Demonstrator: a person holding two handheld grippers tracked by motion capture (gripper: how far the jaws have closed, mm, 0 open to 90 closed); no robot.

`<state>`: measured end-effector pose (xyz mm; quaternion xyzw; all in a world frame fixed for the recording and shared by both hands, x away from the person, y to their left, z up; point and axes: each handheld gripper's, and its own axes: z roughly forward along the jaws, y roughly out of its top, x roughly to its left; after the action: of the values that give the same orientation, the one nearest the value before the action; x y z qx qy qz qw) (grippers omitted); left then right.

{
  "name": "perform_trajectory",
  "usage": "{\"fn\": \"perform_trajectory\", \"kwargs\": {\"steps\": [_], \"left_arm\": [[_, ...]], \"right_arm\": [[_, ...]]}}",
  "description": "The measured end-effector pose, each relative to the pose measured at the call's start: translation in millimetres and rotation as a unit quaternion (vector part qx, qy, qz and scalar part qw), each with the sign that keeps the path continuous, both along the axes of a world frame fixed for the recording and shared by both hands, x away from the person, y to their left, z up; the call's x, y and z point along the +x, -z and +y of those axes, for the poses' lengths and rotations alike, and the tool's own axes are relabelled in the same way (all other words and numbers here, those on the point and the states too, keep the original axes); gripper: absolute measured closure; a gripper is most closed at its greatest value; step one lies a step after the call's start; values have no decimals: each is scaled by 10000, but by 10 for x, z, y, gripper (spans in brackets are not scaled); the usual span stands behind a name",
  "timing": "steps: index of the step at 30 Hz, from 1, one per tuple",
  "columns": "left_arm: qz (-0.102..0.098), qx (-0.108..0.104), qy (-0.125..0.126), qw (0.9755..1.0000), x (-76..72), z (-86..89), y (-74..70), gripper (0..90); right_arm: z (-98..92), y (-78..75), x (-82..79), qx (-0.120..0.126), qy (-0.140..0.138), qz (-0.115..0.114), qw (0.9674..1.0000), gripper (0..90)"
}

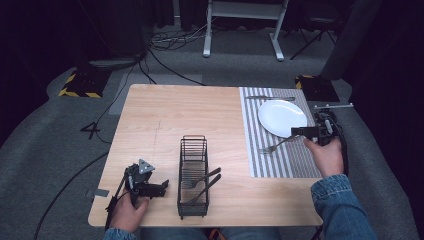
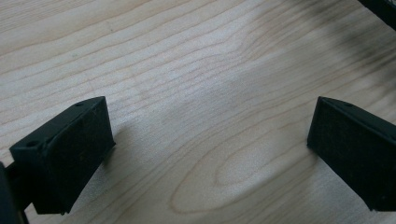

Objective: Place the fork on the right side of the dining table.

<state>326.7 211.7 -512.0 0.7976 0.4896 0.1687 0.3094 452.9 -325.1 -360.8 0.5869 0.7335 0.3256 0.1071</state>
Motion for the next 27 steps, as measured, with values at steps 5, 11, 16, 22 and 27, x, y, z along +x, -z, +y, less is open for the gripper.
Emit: {"fn": "perform_trajectory", "kwargs": {"steps": [5, 11, 16, 22, 27], "left_arm": [[0, 0, 1, 10000, 0, 0, 0, 3], [-3, 6, 3, 10000, 0, 1, 0, 3], [0, -1, 0, 10000, 0, 0, 0, 3], [1, 1, 1, 10000, 0, 0, 0, 3], [-3, 6, 3, 10000, 0, 1, 0, 3]], "right_arm": [[-80, 46, 29, 139, 138, 222, 9996, 492], [-178, 125, 50, 135, 300, 411, 9986, 487], [-259, 229, 65, 58, 448, 534, 9975, 484], [-338, 328, 80, 61, 561, 639, 9964, 483], [-406, 439, 87, 64, 628, 720, 9954, 469]]}}
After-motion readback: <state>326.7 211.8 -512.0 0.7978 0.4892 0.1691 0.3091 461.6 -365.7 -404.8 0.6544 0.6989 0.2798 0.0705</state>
